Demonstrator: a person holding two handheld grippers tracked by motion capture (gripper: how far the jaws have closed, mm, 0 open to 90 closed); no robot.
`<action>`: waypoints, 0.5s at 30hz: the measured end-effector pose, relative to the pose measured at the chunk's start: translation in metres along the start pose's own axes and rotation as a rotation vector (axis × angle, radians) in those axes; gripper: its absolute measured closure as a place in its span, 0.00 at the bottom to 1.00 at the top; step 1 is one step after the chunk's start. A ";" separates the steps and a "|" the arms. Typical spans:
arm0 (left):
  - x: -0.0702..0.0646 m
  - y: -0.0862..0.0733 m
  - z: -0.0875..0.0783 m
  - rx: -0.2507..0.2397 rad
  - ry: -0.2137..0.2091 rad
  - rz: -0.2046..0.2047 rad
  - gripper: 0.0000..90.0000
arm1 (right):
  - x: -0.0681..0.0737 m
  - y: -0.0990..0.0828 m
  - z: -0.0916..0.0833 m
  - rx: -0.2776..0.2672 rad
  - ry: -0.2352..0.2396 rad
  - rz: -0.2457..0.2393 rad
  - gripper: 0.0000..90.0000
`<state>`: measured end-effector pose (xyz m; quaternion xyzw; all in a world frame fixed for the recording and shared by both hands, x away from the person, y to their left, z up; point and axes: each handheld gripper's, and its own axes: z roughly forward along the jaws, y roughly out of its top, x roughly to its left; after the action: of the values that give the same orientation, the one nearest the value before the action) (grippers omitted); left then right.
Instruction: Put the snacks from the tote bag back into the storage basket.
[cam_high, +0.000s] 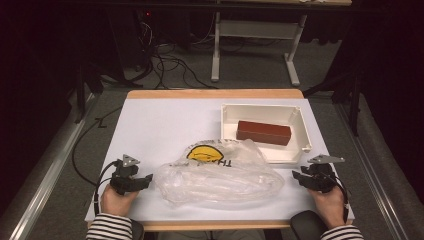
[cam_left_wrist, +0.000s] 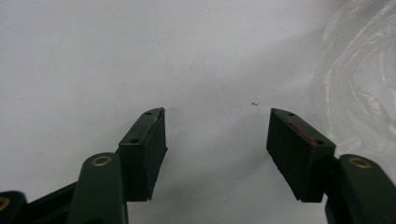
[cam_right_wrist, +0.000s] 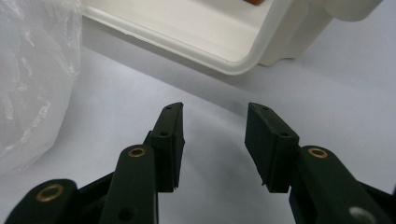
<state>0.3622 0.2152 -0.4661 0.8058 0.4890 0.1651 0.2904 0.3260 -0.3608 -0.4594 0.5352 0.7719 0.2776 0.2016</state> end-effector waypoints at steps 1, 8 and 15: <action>0.000 0.000 0.000 0.001 0.002 -0.001 0.43 | 0.000 0.000 0.000 0.001 -0.002 0.000 0.64; -0.001 0.000 0.003 0.016 0.013 0.006 0.42 | 0.002 -0.001 0.001 0.011 -0.010 -0.009 0.62; -0.002 0.000 0.004 0.022 0.015 0.009 0.42 | 0.001 -0.002 0.002 0.015 -0.015 -0.013 0.59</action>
<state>0.3630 0.2124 -0.4689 0.8099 0.4893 0.1670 0.2770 0.3256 -0.3595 -0.4624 0.5338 0.7758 0.2667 0.2051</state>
